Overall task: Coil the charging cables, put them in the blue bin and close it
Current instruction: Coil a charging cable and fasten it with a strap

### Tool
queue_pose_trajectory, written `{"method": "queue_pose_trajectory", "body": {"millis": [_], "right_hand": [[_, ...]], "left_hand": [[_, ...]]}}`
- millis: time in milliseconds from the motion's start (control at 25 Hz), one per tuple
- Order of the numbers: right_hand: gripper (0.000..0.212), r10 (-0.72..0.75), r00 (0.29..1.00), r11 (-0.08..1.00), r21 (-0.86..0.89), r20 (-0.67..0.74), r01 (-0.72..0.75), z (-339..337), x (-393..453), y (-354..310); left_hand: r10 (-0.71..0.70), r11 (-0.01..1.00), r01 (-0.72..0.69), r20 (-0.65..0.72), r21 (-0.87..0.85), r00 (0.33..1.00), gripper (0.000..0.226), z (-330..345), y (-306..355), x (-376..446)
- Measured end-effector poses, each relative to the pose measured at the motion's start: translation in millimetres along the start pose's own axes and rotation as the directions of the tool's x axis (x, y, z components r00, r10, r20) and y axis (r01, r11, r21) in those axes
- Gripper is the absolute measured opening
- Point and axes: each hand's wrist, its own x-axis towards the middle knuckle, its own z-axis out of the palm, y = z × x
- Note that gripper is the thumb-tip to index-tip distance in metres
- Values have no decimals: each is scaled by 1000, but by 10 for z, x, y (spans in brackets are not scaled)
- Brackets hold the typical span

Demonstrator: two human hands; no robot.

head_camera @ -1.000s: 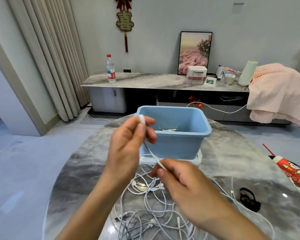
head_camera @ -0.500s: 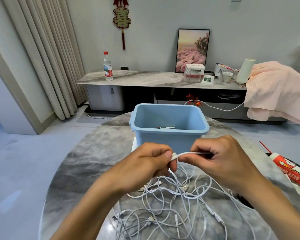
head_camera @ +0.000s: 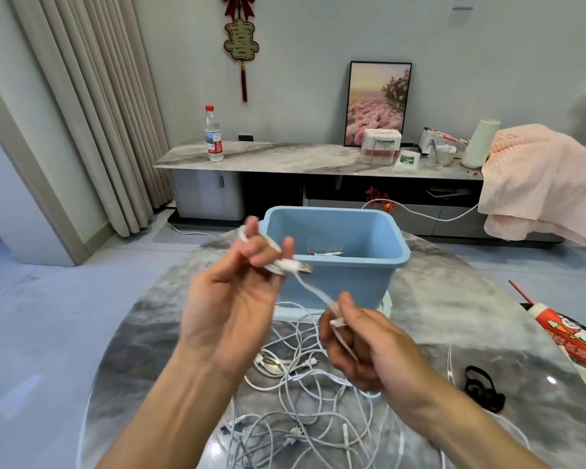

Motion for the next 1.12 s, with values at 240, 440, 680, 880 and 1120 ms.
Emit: {"method": "queue_pose_trajectory", "body": {"millis": [240,440,680,880,1120], "right_hand": [[16,-189,970,849,-471,152,240,183,-146,-137],[18,-453,875,570,-700,170,431,-62,-436,-659],[10,-705,707,504,-743,-60,440,-410,-245,-627],[22,-564,817,795,-346,-122,497,-130,52,-75],[17,-324,944,823,-510,-57,252,194,-52,115]], "left_hand": [[383,821,-326,-29,469,923,22,-108,256,97],[70,-108,-481,489,870,869,19,-80,-116,-52],[-234,269,-229,295,935,927,29,91,-253,-167],[-318,841,174,207,512,925,23,128,-406,-197],[64,901,-73,34,427,997,24,8,-332,-54]]}}
